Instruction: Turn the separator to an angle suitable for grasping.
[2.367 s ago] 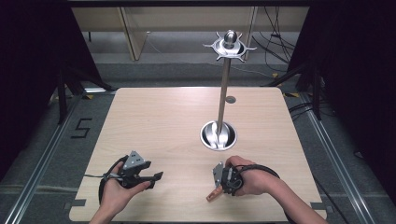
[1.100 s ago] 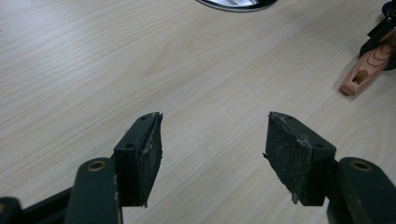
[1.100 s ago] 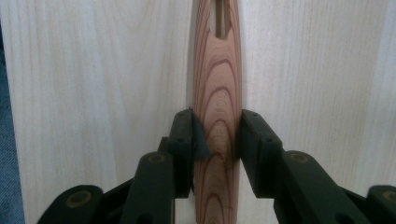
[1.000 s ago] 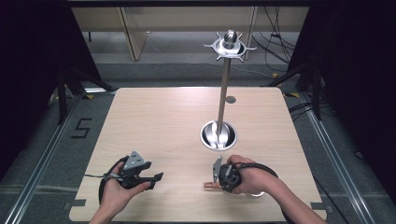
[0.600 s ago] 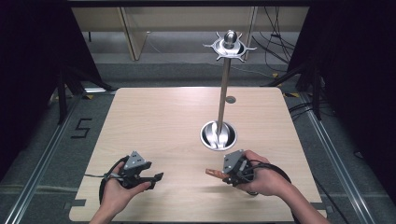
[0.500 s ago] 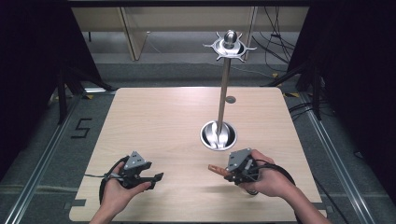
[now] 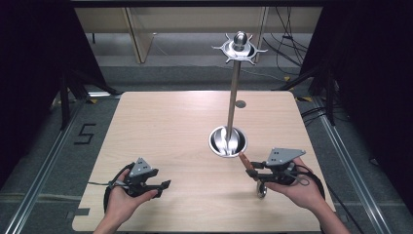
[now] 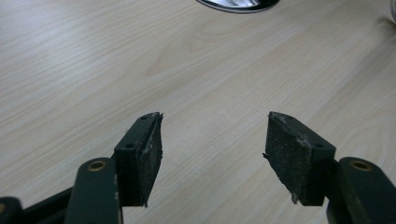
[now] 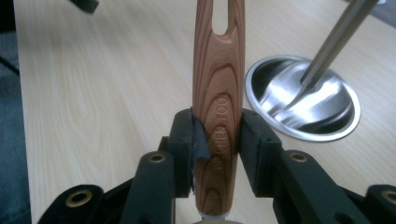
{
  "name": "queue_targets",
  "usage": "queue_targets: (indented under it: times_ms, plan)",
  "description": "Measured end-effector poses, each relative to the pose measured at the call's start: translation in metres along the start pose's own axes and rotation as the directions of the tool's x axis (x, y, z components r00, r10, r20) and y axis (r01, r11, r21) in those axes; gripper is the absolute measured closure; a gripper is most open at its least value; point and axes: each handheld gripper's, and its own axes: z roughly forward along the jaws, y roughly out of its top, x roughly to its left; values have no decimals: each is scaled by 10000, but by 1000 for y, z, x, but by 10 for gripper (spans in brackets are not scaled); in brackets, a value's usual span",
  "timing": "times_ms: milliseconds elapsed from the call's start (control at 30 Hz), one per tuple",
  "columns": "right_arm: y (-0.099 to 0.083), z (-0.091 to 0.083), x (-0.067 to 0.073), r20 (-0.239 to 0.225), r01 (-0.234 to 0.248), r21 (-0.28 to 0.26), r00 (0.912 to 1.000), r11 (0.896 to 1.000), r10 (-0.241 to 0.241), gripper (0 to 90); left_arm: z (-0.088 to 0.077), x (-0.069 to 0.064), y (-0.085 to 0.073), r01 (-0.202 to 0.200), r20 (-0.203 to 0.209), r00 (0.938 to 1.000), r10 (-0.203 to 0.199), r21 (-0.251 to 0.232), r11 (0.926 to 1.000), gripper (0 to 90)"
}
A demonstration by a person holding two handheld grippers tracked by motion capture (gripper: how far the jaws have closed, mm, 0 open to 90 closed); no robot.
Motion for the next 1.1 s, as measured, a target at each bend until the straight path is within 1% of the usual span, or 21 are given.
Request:
queue_targets:
  times_ms: [33,67,100,133,167,200,233,333,500,667,700,733,767,800,833,900,933,967,1000,1067,1100]
  plan:
    - [0,-2,0,83,-234,-96,9997,9997,235,686,0,0,0,-1,13,10000,1,5,10000,360]
    - [1,-4,-2,202,-74,-223,9998,9997,79,686,0,0,0,-1,13,10000,1,5,10000,360]
    - [2,-6,-4,254,-37,-409,9997,9992,47,686,1,0,0,37,32,10000,-37,-2,10000,360]
    - [2,-6,-4,254,-37,-409,9997,9992,47,686,1,0,0,37,32,10000,-37,-2,10000,360]
    - [2,-8,-5,286,-157,-563,9994,9983,174,686,1,0,0,27,37,10000,-27,9,10000,360]
    - [3,-10,-5,332,-438,-753,9984,9962,465,687,1,0,-1,54,47,10000,-54,-39,10000,360]
    - [3,-13,-6,374,-479,-836,9980,9953,512,687,1,-1,-1,91,47,9999,-91,-38,10000,360]
    - [6,-21,-12,534,-405,-1189,9975,9921,471,687,1,0,-1,91,56,9999,-90,-64,9999,360]
    - [7,-28,-14,810,-608,-1581,9939,9855,743,686,2,0,0,114,24,9999,-114,-72,9999,360]
    - [13,-34,-12,1028,-675,-1961,9907,9783,890,686,1,0,0,116,19,9999,-116,-93,9999,360]
    - [17,-37,-12,1214,-500,-2194,9895,9744,782,687,1,0,0,119,-17,9999,-119,-72,9999,361]
    - [17,-37,-12,1214,-500,-2194,9895,9744,782,687,1,0,0,119,-17,9999,-119,-72,9999,360]
    - [18,-38,-10,1125,-695,-2187,9890,9733,959,686,2,0,0,179,6,9998,-179,-166,9997,360]
    - [20,-39,-10,1291,-661,-2410,9866,9683,995,687,2,0,0,104,8,9999,-104,-162,9998,360]
    - [23,-42,-9,1291,-660,-2517,9865,9656,1011,687,1,1,0,67,-6,10000,-67,-16,10000,360]
    - [24,-43,-9,1326,-668,-2616,9856,9629,1045,686,2,0,0,115,-33,9999,-115,-58,9999,360]
    - [26,-45,-10,1349,-452,-2579,9874,9651,823,686,1,1,0,-60,-35,10000,60,26,10000,361]
    - [27,-45,-9,1419,-501,-2646,9858,9631,903,686,1,2,0,-155,-25,9999,155,72,9999,361]
    - [28,-46,-8,1333,-601,-2584,9863,9642,972,686,1,2,0,-123,-28,9999,123,44,9999,360]
    - [29,-46,-9,1437,-439,-2758,9858,9602,864,686,1,2,0,-153,-31,9999,154,70,9999,360]
    - [30,-47,-7,1442,-598,-2836,9841,9571,1042,686,1,2,0,-92,-30,10000,92,16,10000,361]
